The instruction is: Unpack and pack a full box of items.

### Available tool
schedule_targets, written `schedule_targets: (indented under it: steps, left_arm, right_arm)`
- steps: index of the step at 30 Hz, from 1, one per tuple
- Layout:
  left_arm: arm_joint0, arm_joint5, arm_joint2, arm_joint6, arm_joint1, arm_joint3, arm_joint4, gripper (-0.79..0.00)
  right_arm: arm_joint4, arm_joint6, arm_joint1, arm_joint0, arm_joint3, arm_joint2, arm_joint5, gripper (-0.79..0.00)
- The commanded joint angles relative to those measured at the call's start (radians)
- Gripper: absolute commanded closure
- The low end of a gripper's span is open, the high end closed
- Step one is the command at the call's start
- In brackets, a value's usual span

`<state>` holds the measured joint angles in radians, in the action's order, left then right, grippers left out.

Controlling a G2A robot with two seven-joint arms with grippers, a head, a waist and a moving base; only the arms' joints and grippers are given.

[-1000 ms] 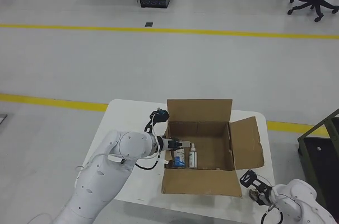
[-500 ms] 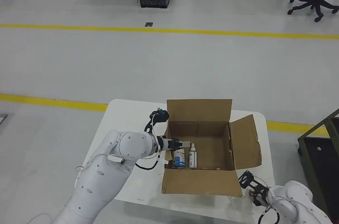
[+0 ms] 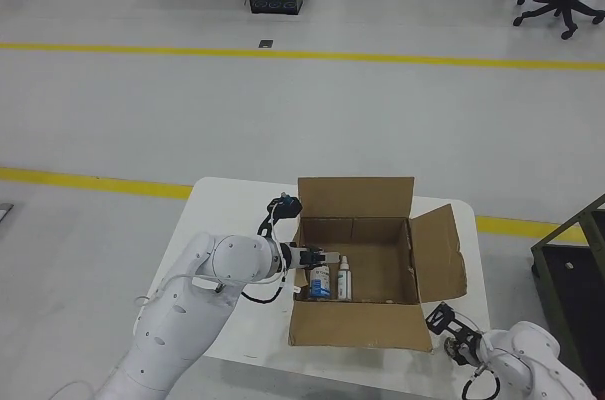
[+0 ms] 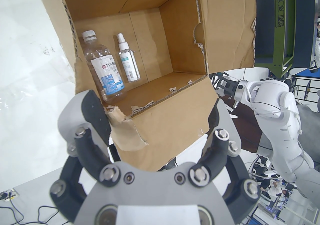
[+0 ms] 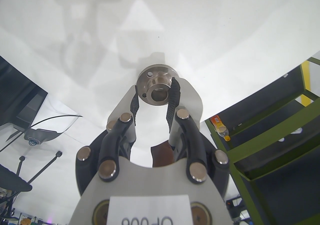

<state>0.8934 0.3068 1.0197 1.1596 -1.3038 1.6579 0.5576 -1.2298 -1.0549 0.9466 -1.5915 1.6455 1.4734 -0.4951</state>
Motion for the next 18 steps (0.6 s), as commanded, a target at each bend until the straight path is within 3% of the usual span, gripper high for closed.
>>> schedule_targets:
  steps: [1,10,18]
  left_arm:
    - [0.0,0.0,0.0,0.0,0.0,0.0,0.0,-0.785]
    - [0.0,0.0,0.0,0.0,0.0,0.0,0.0,-0.785]
    - [0.0,0.0,0.0,0.0,0.0,0.0,0.0,-0.785]
  right_arm:
    - [0.002,0.002,0.0,0.003,-0.008,-0.002,-0.001,-0.308]
    - [0.01,0.001,-0.001,0.02,-0.033,-0.015,-0.002,-0.296]
    - [0.003,-0.014,-0.009,-0.023,0.048,0.014,-0.01,-0.308]
